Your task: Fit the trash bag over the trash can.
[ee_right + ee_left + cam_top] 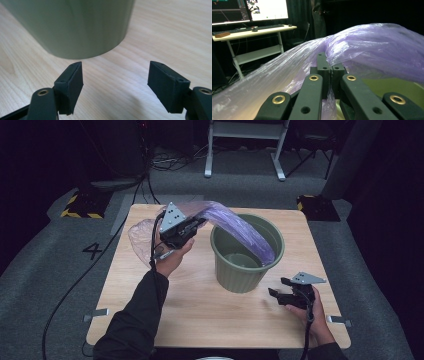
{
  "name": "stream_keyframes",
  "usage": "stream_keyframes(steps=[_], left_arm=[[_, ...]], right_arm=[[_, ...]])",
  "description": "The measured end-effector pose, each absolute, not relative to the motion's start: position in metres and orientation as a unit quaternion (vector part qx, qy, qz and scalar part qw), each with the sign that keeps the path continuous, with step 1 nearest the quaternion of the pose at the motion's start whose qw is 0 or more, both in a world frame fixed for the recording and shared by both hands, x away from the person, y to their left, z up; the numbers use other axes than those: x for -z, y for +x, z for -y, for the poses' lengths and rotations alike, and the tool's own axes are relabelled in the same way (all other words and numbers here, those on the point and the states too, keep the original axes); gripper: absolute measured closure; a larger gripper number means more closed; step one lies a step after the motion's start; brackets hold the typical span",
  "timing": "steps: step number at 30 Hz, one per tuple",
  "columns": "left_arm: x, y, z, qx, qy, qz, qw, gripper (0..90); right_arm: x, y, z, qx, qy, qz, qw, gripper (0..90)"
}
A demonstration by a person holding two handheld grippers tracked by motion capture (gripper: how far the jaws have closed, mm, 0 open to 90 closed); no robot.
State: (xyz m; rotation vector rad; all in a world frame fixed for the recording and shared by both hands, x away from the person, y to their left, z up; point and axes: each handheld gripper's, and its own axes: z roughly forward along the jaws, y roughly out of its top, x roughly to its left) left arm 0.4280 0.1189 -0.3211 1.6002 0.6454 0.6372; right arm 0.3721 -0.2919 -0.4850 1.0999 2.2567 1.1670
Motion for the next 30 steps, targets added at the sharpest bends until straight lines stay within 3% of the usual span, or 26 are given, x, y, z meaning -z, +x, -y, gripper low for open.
stream_keyframes(steps=[9, 19, 30], left_arm=[[0.323, 0.438, -0.132, -0.311, 0.687, -0.299, 0.585, 89.2], [0.335, 0.426, -0.113, -0.295, 0.712, -0.264, 0.580, 89.1], [0.350, 0.415, -0.097, -0.265, 0.727, -0.233, 0.589, 88.8]], right_arm=[[0.449, 0.368, 0.308, -0.459, 0.392, -0.767, 0.220, 28.9], [0.425, 0.364, 0.308, -0.478, 0.379, -0.755, 0.239, 30.5], [0.363, 0.357, 0.299, -0.527, 0.341, -0.719, 0.298, 32.4]])
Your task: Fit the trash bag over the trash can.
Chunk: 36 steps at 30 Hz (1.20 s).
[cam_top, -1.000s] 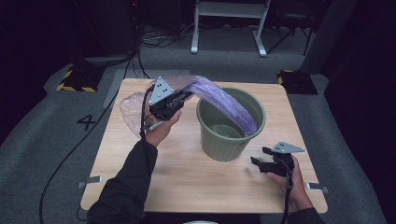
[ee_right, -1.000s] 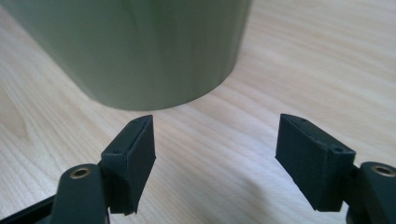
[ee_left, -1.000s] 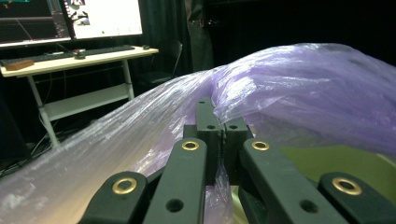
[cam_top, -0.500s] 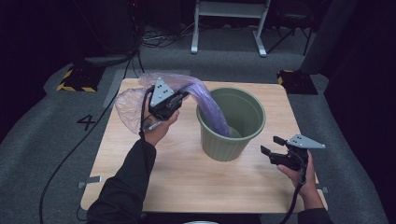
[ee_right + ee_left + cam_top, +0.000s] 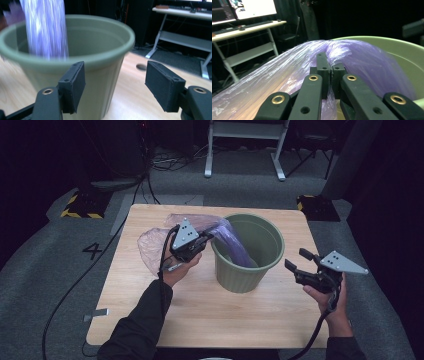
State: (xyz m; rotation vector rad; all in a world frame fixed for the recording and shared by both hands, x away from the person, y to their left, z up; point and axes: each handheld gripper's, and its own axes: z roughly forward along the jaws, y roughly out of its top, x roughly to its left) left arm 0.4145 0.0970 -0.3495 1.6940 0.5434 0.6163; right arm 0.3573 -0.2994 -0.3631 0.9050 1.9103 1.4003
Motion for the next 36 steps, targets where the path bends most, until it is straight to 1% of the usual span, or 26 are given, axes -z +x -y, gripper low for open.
stream_keyframes(steps=[4, 6, 7, 8, 11, 15, 18, 21, 23, 26, 28, 31, 33, 34, 35, 36], left_arm=[[0.349, 0.413, -0.091, -0.260, 0.734, -0.219, 0.588, 88.8], [0.350, 0.412, -0.087, -0.255, 0.735, -0.215, 0.590, 88.8], [0.350, 0.412, -0.087, -0.255, 0.735, -0.215, 0.590, 88.8], [0.351, 0.411, -0.084, -0.249, 0.740, -0.210, 0.588, 88.7], [0.353, 0.410, -0.079, -0.243, 0.746, -0.206, 0.585, 88.6], [0.354, 0.408, -0.073, -0.242, 0.751, -0.198, 0.581, 88.6], [0.354, 0.407, -0.070, -0.243, 0.752, -0.196, 0.580, 88.5], [0.356, 0.407, -0.066, -0.242, 0.756, -0.194, 0.576, 88.5], [0.356, 0.406, -0.064, -0.237, 0.759, -0.188, 0.576, 88.5], [0.356, 0.405, -0.062, -0.235, 0.762, -0.183, 0.575, 88.5], [0.356, 0.404, -0.060, -0.234, 0.765, -0.178, 0.573, 88.6], [0.357, 0.403, -0.058, -0.231, 0.768, -0.173, 0.572, 88.5], [0.357, 0.402, -0.058, -0.230, 0.769, -0.172, 0.571, 88.5], [0.357, 0.402, -0.057, -0.228, 0.769, -0.172, 0.571, 88.6], [0.358, 0.402, -0.057, -0.228, 0.769, -0.171, 0.572, 88.6], [0.358, 0.401, -0.056, -0.228, 0.770, -0.170, 0.571, 88.6]], right_arm=[[0.338, 0.362, 0.286, -0.527, 0.313, -0.726, 0.310, 31.9], [0.330, 0.363, 0.273, -0.525, 0.291, -0.737, 0.309, 31.7], [0.330, 0.363, 0.273, -0.525, 0.291, -0.737, 0.309, 31.7], [0.325, 0.365, 0.259, -0.523, 0.273, -0.748, 0.305, 31.7], [0.324, 0.367, 0.237, -0.517, 0.248, -0.766, 0.290, 31.5], [0.323, 0.367, 0.211, -0.509, 0.216, -0.784, 0.282, 31.0], [0.322, 0.368, 0.196, -0.497, 0.199, -0.802, 0.265, 30.6], [0.323, 0.369, 0.187, -0.480, 0.195, -0.812, 0.269, 31.0], [0.325, 0.371, 0.180, -0.464, 0.199, -0.819, 0.273, 33.3], [0.329, 0.376, 0.177, -0.454, 0.208, -0.821, 0.276, 41.0], [0.330, 0.378, 0.175, -0.456, 0.208, -0.821, 0.272, 49.2], [0.332, 0.379, 0.172, -0.453, 0.201, -0.824, 0.274, 56.2], [0.332, 0.379, 0.171, -0.453, 0.199, -0.825, 0.275, 57.4], [0.333, 0.379, 0.170, -0.448, 0.196, -0.827, 0.278, 64.7], [0.334, 0.379, 0.170, -0.448, 0.195, -0.826, 0.282, 67.0], [0.334, 0.379, 0.170, -0.448, 0.195, -0.826, 0.282, 67.0]])
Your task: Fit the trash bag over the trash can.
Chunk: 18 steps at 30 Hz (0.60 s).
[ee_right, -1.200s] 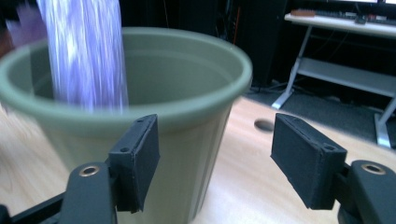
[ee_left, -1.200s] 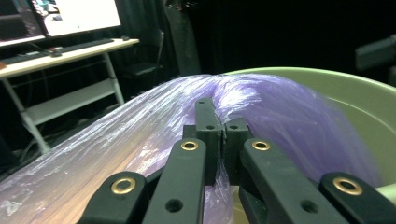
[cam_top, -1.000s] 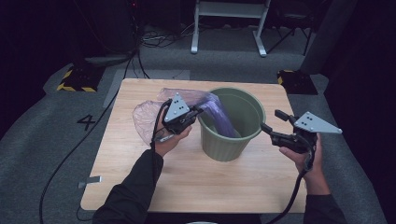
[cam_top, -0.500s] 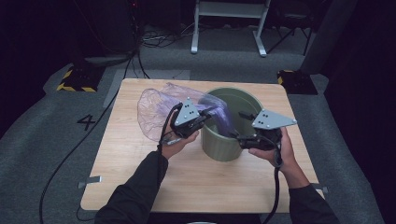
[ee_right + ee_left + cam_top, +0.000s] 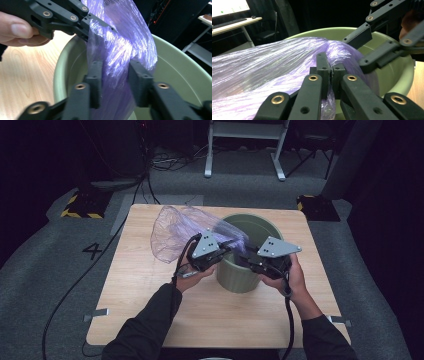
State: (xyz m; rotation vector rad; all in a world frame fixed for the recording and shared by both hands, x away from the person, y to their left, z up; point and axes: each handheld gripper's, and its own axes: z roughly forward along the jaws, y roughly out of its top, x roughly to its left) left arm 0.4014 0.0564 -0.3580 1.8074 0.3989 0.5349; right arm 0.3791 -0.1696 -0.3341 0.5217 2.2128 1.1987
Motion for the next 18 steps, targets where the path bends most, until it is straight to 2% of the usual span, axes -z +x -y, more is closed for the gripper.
stream_keyframes(steps=[1, 3, 5, 6, 9, 13, 18], left_arm=[[0.358, 0.401, -0.056, -0.228, 0.770, -0.170, 0.571, 88.6], [0.360, 0.401, -0.055, -0.227, 0.771, -0.170, 0.571, 86.9], [0.360, 0.401, -0.055, -0.228, 0.770, -0.173, 0.570, 84.0], [0.361, 0.402, -0.056, -0.222, 0.768, -0.184, 0.572, 77.4], [0.360, 0.402, -0.059, -0.219, 0.767, -0.195, 0.570, 65.3], [0.359, 0.399, -0.066, -0.217, 0.768, -0.197, 0.570, 59.4], [0.353, 0.390, -0.087, -0.220, 0.769, -0.208, 0.563, 44.0]], right_arm=[[0.335, 0.379, 0.170, -0.448, 0.196, -0.825, 0.283, 69.6], [0.337, 0.379, 0.170, -0.449, 0.194, -0.824, 0.287, 81.9], [0.338, 0.379, 0.171, -0.452, 0.194, -0.823, 0.285, 84.9], [0.338, 0.379, 0.171, -0.446, 0.194, -0.823, 0.291, 87.4], [0.339, 0.379, 0.173, -0.442, 0.201, -0.824, 0.292, 88.6], [0.339, 0.380, 0.177, -0.441, 0.209, -0.821, 0.296, 89.3], [0.340, 0.380, 0.187, -0.445, 0.224, -0.814, 0.297, 89.9]])
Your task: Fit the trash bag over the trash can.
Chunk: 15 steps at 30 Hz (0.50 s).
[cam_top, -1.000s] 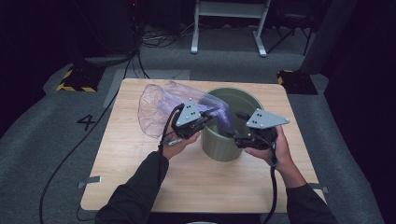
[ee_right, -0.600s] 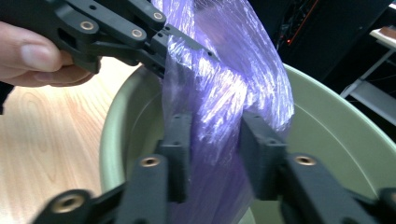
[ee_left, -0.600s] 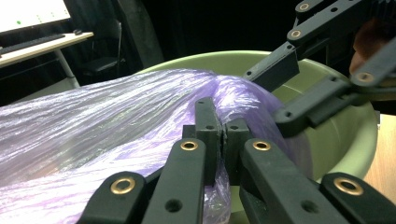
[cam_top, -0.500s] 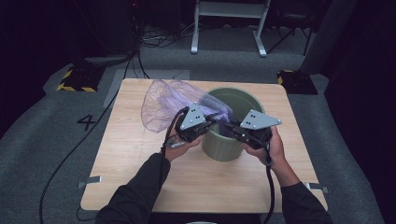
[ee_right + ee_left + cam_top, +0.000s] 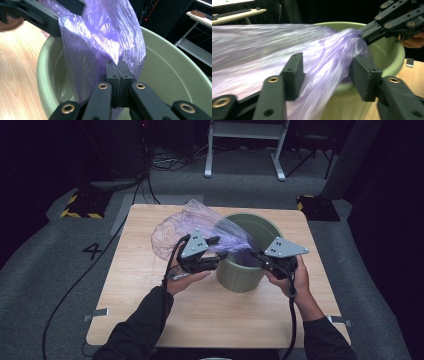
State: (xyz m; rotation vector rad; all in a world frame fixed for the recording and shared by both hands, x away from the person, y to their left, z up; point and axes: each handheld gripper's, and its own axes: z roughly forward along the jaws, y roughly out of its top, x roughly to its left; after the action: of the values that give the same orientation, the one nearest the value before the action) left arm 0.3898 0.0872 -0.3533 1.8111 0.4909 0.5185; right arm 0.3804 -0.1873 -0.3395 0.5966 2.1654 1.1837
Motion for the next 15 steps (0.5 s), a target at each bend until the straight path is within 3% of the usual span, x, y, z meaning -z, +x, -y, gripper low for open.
stream_keyframes(steps=[15], left_arm=[[0.366, 0.359, -0.167, -0.222, 0.754, -0.247, 0.567, 23.1]], right_arm=[[0.336, 0.380, 0.217, -0.444, 0.257, -0.800, 0.312, 90.0]])
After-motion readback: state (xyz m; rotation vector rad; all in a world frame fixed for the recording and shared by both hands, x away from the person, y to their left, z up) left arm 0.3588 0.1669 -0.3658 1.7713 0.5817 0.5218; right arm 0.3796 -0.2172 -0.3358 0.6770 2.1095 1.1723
